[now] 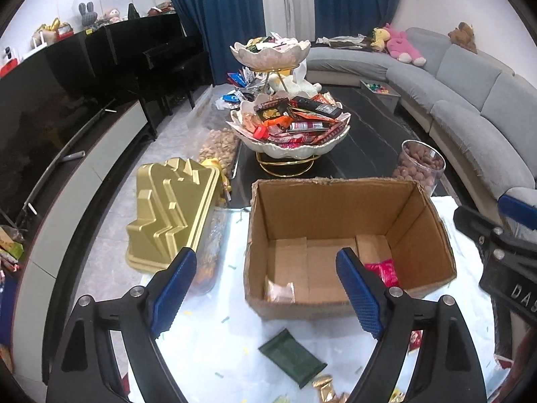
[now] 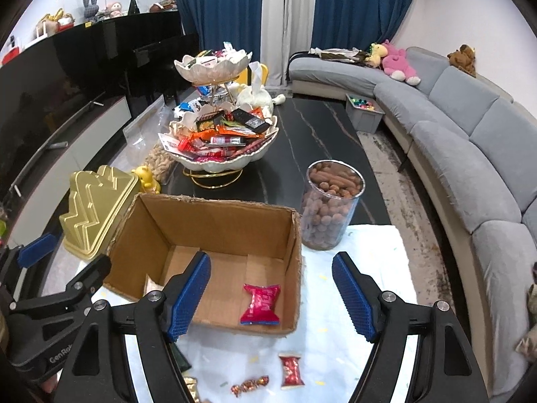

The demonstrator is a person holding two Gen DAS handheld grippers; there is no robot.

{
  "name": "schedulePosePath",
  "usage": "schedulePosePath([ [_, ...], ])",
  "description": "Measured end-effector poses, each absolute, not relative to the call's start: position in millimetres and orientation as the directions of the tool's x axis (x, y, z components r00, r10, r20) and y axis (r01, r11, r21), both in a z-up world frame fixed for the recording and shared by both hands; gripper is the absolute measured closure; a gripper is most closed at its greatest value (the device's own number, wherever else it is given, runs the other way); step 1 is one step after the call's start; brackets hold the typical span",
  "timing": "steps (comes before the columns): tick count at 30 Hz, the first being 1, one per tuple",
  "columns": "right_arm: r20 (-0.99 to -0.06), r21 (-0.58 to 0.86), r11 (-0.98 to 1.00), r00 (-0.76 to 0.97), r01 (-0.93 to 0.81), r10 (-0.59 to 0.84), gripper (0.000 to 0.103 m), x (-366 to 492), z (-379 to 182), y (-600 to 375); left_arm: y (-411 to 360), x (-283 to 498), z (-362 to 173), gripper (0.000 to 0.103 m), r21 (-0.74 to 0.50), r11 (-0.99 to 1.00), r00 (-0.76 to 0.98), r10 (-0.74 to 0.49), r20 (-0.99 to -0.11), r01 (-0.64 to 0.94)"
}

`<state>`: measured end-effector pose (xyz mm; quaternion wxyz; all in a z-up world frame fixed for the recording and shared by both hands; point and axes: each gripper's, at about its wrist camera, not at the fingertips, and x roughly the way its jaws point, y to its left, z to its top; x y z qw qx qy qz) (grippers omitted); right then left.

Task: Organize snacks
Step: 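Withdraw both tools from the box back toward the remaining snacks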

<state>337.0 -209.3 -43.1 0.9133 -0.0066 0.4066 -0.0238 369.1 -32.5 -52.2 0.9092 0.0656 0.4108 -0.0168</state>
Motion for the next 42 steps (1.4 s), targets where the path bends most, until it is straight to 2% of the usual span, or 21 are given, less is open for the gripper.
schedulePosePath([
  [5,-0.734,-0.023,0.998,0.677,0.057,-0.056,0.023,324,-36,-215,-32,356,-51,0.018,0.122,0.990,0.662,0.046,-0.748,0.069],
  [19,-0.725,-0.006,0.997,0.687,0.072,-0.054,0.022,287,-30,-226,-38,318,-40,0.016,0.116,0.992,0.693,0.045,-0.719,0.056],
  [23,-0.724,-0.008,0.997,0.687,0.080,-0.061,0.019,273,-33,-230,-40,304,-43,0.014,0.111,0.992,0.694,0.036,-0.719,0.063],
  [42,-0.733,-0.026,0.994,0.674,0.105,-0.090,0.019,222,-59,-245,-55,255,-69,0.014,0.112,0.989,0.694,0.011,-0.720,0.100],
])
